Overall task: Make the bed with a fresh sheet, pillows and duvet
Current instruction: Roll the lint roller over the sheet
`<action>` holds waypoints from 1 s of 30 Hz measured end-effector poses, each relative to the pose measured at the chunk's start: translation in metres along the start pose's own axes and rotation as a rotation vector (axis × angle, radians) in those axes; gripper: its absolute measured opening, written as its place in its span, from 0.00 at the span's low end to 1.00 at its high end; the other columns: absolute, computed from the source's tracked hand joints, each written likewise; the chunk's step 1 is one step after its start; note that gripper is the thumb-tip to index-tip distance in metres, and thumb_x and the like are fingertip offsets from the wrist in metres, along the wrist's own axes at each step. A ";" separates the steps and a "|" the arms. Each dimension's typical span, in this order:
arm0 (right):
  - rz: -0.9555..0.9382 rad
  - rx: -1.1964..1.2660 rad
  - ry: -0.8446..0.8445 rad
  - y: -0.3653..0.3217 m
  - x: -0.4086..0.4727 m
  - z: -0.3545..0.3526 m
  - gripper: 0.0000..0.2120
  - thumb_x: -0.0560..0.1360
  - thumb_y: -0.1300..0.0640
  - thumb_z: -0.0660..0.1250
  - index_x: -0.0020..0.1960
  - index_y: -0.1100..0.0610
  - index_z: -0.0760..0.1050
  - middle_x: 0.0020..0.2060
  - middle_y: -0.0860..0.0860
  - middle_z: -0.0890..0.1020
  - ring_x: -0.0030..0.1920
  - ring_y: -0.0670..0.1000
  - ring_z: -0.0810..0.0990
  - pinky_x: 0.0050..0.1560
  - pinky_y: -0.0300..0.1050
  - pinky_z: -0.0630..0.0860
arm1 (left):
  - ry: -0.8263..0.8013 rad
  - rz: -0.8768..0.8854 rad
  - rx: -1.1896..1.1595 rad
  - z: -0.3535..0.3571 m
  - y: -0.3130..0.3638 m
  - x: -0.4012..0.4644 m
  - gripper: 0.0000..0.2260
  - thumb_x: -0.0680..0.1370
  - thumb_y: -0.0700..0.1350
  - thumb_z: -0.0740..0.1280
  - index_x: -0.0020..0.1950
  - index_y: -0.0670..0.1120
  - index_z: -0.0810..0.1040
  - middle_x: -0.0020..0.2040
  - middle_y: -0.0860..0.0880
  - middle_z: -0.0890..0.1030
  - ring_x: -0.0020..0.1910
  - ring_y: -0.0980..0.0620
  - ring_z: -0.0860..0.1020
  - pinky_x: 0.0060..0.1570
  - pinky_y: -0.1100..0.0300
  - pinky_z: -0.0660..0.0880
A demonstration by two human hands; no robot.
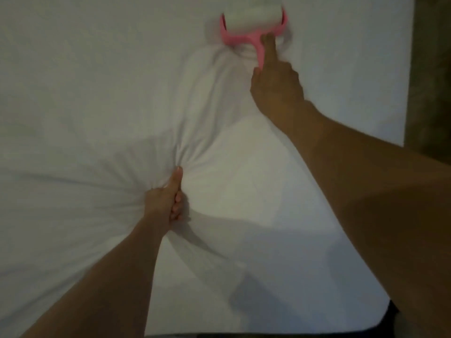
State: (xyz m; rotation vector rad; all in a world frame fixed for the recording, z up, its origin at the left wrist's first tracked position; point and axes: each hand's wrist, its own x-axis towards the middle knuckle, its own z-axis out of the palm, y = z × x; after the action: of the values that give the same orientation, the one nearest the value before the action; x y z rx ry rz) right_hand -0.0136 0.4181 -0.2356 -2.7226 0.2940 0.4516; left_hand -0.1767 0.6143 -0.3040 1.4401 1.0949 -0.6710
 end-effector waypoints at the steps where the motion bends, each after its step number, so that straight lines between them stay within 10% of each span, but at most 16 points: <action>1: 0.006 -0.002 -0.011 0.008 -0.020 0.003 0.27 0.82 0.55 0.53 0.78 0.47 0.46 0.61 0.60 0.75 0.59 0.60 0.76 0.55 0.49 0.71 | -0.009 0.007 0.008 -0.001 0.000 -0.001 0.27 0.74 0.64 0.65 0.26 0.45 0.63 0.16 0.51 0.62 0.14 0.54 0.59 0.19 0.68 0.59; 14: 0.133 0.200 -0.051 0.123 -0.348 0.070 0.25 0.83 0.52 0.54 0.77 0.45 0.50 0.37 0.52 0.75 0.35 0.52 0.76 0.36 0.48 0.74 | -0.063 0.162 -0.074 0.010 -0.087 -0.096 0.22 0.81 0.50 0.62 0.30 0.43 0.63 0.15 0.52 0.62 0.13 0.57 0.58 0.18 0.73 0.57; 21: 0.120 0.141 -0.173 0.192 -0.511 0.092 0.23 0.83 0.51 0.53 0.77 0.45 0.54 0.42 0.48 0.78 0.36 0.46 0.76 0.36 0.38 0.71 | -0.296 0.007 0.086 0.051 -0.212 -0.175 0.24 0.81 0.52 0.61 0.28 0.44 0.61 0.16 0.51 0.60 0.13 0.56 0.57 0.17 0.72 0.56; 30: 0.258 0.151 -0.061 0.238 -0.555 0.101 0.23 0.81 0.47 0.52 0.76 0.42 0.55 0.47 0.48 0.79 0.40 0.48 0.80 0.35 0.38 0.68 | -0.262 0.124 0.135 0.081 -0.173 -0.176 0.23 0.80 0.53 0.62 0.30 0.44 0.63 0.17 0.52 0.63 0.15 0.56 0.58 0.18 0.68 0.58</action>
State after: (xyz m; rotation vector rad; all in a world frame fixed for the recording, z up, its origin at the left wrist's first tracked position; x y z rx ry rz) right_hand -0.6169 0.3191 -0.2083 -2.5284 0.6411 0.5565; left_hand -0.3884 0.4783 -0.2387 1.4732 0.7636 -0.8308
